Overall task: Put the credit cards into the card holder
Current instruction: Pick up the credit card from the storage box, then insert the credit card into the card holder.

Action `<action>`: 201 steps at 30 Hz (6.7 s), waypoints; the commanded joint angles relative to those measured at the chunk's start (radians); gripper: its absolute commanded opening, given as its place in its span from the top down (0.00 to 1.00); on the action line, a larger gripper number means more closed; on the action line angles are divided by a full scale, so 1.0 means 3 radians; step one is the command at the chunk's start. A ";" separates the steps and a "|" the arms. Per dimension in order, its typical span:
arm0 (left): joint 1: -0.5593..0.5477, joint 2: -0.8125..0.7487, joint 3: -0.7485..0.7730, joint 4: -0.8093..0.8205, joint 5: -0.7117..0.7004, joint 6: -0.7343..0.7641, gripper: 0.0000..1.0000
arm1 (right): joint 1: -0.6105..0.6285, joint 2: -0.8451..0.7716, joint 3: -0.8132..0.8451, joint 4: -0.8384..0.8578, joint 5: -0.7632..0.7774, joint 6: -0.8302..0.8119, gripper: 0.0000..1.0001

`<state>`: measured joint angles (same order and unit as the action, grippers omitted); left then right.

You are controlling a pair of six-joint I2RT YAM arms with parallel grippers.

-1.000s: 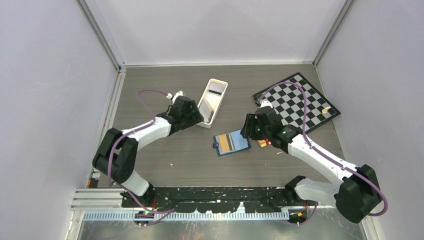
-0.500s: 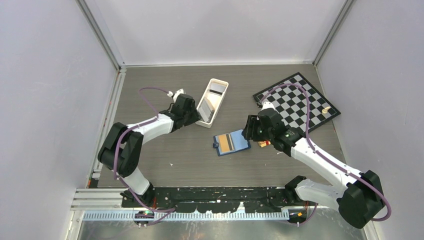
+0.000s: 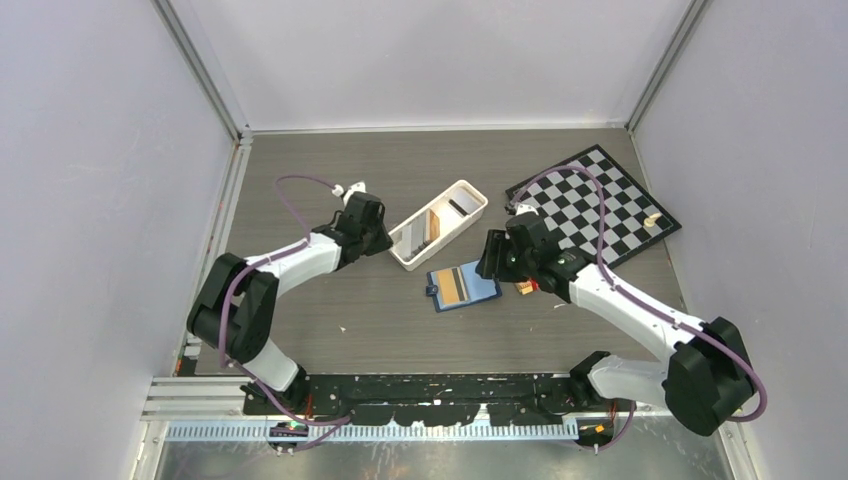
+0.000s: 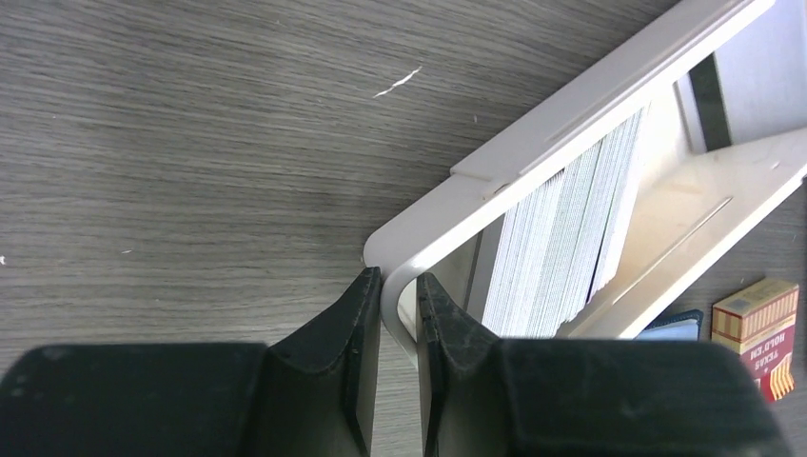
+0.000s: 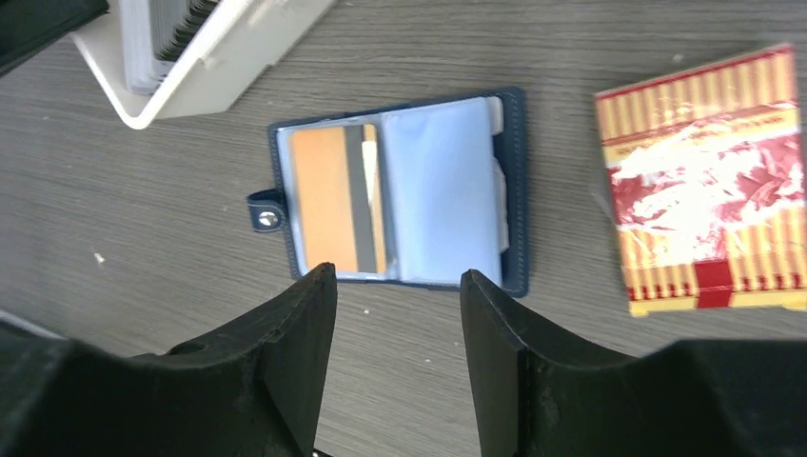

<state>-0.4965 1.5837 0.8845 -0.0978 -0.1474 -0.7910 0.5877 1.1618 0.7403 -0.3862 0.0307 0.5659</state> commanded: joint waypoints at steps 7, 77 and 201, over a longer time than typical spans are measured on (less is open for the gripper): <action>-0.0022 -0.0236 0.0110 -0.0305 0.0243 0.0214 0.87 | 0.0057 0.0503 0.0665 0.0482 -0.0371 0.0311 0.33; -0.0022 -0.0321 0.0095 -0.0342 0.0323 0.0247 0.91 | 0.0355 0.2254 0.2108 0.0367 -0.0308 0.0189 0.89; -0.0897 0.0383 -0.0234 0.1031 0.1745 -0.0489 1.00 | -0.1013 0.1330 -0.0278 0.0690 -0.1493 0.0016 0.88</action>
<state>-0.7639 1.7126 0.7921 0.2104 0.4019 -0.9352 0.2756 1.5372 0.6491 -0.1608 -0.4728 0.5602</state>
